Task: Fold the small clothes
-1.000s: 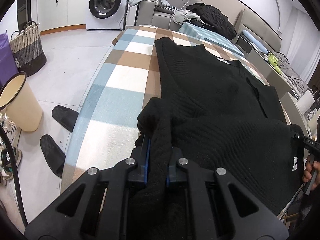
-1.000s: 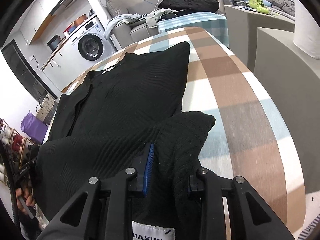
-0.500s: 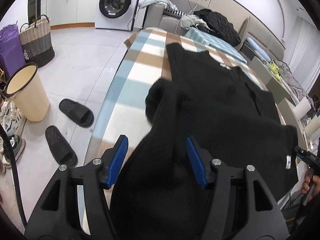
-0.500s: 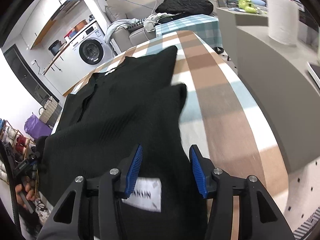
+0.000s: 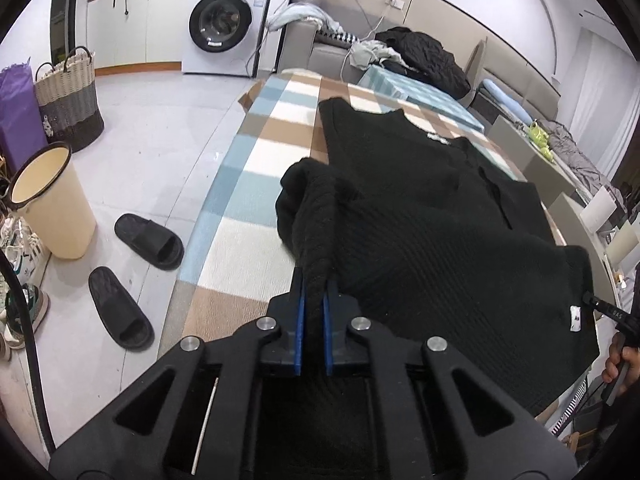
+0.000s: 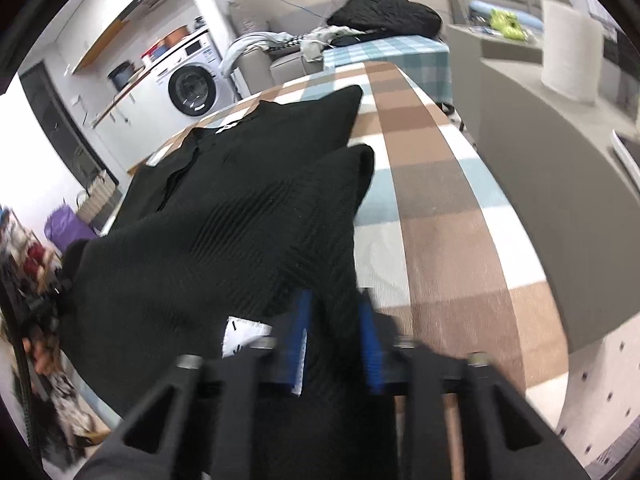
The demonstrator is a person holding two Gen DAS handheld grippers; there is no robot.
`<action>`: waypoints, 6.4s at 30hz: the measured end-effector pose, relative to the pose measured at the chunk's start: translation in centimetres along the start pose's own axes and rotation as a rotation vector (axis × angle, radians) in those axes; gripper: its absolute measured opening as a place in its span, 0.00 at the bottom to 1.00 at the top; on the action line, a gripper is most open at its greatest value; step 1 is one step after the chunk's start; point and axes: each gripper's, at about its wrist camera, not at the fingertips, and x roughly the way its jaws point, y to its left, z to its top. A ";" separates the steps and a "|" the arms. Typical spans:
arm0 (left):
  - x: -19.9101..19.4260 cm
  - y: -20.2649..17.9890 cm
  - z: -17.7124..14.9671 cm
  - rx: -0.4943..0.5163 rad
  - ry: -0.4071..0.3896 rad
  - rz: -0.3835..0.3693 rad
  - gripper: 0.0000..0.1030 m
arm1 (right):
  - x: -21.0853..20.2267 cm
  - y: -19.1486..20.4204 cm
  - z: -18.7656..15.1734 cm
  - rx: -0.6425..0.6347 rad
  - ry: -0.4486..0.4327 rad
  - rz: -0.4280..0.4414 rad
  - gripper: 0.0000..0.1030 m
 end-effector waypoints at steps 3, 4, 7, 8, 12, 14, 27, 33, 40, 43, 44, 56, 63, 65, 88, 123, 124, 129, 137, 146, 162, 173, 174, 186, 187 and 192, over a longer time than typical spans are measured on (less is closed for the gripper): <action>-1.2 -0.2 0.6 -0.003 -0.041 -0.005 0.04 | -0.9 0.3 0.3 -0.019 -0.044 0.014 0.02; -1.7 -0.3 0.9 -0.006 -0.058 -0.007 0.04 | -1.7 0.4 0.6 -0.025 -0.078 0.028 0.02; -2.7 -0.6 2.2 -0.008 -0.105 -0.021 0.03 | -3.9 0.5 1.7 -0.014 -0.174 0.045 0.02; -2.9 -0.8 2.7 -0.004 -0.121 -0.022 0.03 | -4.6 0.5 2.2 -0.007 -0.207 0.045 0.02; -2.6 -1.3 5.6 -0.008 -0.172 -0.030 0.03 | -5.5 0.4 4.8 0.029 -0.288 0.030 0.02; -1.5 -1.4 7.1 -0.009 -0.177 -0.027 0.03 | -4.8 0.3 6.3 0.054 -0.303 0.032 0.02; 9.2 -0.6 9.8 -0.044 0.002 0.023 0.06 | 5.9 -1.4 11.4 0.190 -0.099 -0.072 0.12; 9.7 -1.3 7.9 -0.008 0.061 0.000 0.44 | 5.5 -1.8 8.6 0.190 -0.041 -0.044 0.45; 11.8 -3.5 6.6 0.073 0.100 0.025 0.21 | 6.4 -0.4 7.3 0.138 -0.016 -0.053 0.45; 11.7 -3.7 6.3 0.091 0.099 0.034 0.13 | 7.1 0.2 7.2 0.115 0.008 -0.052 0.35; 11.7 -3.7 6.2 0.085 0.102 0.033 0.12 | 7.3 0.4 7.1 0.104 0.012 -0.051 0.33; 8.7 -3.1 3.6 0.095 0.102 0.027 0.09 | 6.4 0.7 5.7 0.078 0.030 -0.037 0.30; 6.9 -2.2 2.2 0.075 0.106 0.016 0.09 | 5.4 0.5 4.5 0.078 0.046 -0.027 0.30; 6.7 -1.8 2.4 0.051 0.100 0.010 0.09 | 5.3 0.3 4.6 0.082 0.040 -0.022 0.30; -0.2 1.1 -1.5 -0.028 0.051 0.021 0.20 | 0.9 -2.0 1.3 0.163 0.003 0.053 0.40; -3.1 -0.3 0.7 -0.024 -0.073 0.010 0.03 | 1.3 -3.6 0.8 0.220 0.023 0.096 0.43; -3.1 -0.3 0.7 -0.027 -0.070 0.010 0.03 | 1.5 -3.8 0.9 0.225 0.021 0.107 0.44; -2.8 -0.1 0.5 -0.028 -0.062 0.016 0.03 | 2.8 -3.6 2.6 0.219 0.017 0.107 0.44; -2.7 -0.1 0.3 -0.026 -0.059 0.019 0.03 | 1.6 -1.1 4.0 0.073 -0.049 0.084 0.09; -2.5 -0.1 0.6 -0.024 -0.068 0.009 0.03 | 0.4 -2.3 4.4 0.206 -0.086 0.179 0.05; -2.1 -0.5 1.3 -0.017 -0.076 -0.014 0.03 | 0.1 2.3 3.4 0.010 -0.043 0.177 0.36; -2.0 -0.5 1.1 -0.017 -0.067 -0.011 0.03 | 0.9 -0.9 0.6 0.100 -0.005 0.135 0.39; -2.0 -0.5 1.1 -0.019 -0.068 -0.014 0.03 | 0.9 -1.3 0.4 0.121 -0.010 0.134 0.28; -3.0 -0.6 3.7 -0.030 -0.140 -0.039 0.03 | -1.5 -1.3 4.8 0.186 -0.157 0.205 0.05; -3.0 -0.7 4.1 -0.031 -0.148 -0.040 0.03 | -1.6 -1.4 5.4 0.199 -0.163 0.206 0.05; -2.2 -0.8 6.8 -0.038 -0.177 -0.044 0.03 | -1.3 -1.3 8.6 0.254 -0.230 0.219 0.05</action>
